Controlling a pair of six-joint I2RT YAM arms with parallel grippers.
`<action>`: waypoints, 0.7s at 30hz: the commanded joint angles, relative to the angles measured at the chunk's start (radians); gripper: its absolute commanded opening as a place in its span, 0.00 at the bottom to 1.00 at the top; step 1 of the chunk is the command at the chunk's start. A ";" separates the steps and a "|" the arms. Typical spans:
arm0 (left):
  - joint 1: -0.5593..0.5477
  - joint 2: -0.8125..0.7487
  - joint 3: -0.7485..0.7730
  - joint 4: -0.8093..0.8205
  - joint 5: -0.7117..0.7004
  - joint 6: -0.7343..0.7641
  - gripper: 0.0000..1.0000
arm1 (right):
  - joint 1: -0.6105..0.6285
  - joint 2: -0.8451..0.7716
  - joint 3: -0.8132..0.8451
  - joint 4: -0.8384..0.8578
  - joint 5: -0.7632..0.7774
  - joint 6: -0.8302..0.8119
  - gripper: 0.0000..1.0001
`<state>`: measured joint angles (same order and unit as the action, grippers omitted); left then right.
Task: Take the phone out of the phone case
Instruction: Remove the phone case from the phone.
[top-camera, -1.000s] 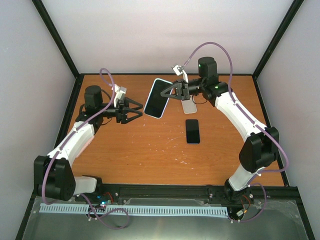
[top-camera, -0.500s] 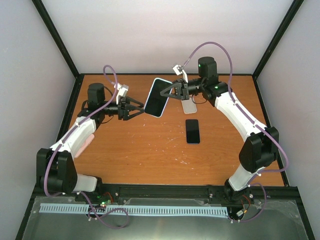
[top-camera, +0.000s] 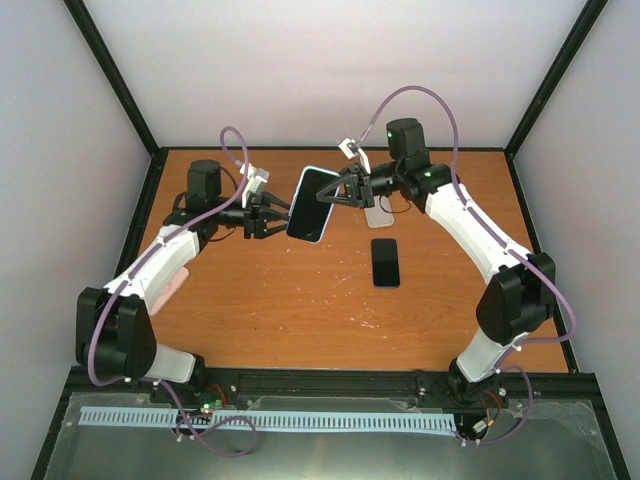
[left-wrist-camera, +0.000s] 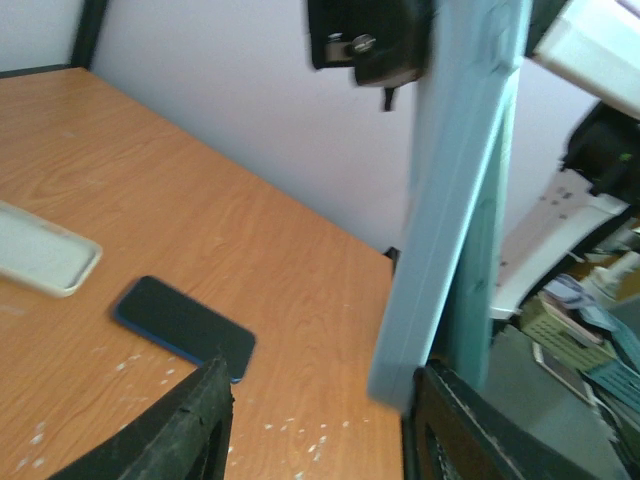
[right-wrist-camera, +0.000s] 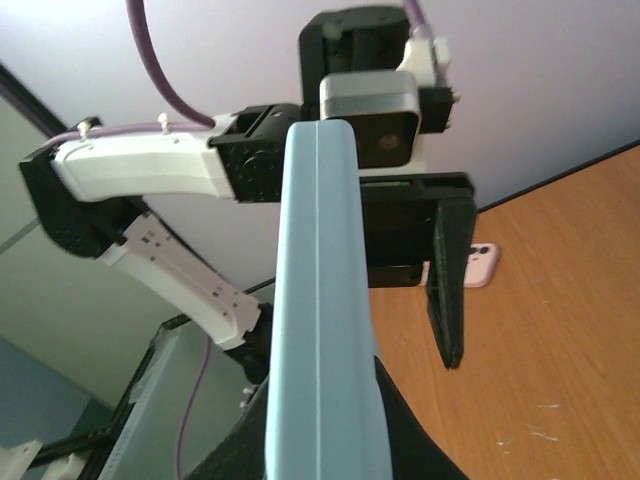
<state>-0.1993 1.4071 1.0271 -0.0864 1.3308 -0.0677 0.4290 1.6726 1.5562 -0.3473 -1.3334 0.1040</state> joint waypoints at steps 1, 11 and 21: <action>-0.074 0.011 0.108 0.069 0.035 0.044 0.45 | 0.095 0.036 0.056 -0.209 -0.133 -0.187 0.03; -0.158 0.022 0.120 0.112 -0.022 -0.005 0.37 | 0.149 0.085 0.101 -0.307 -0.071 -0.309 0.03; -0.179 0.031 0.081 0.159 -0.003 -0.105 0.23 | 0.146 0.137 0.129 -0.273 -0.032 -0.275 0.03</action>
<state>-0.3099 1.4353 1.0733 -0.0727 1.3460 -0.0734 0.4641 1.7481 1.6600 -0.6197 -1.3964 -0.1604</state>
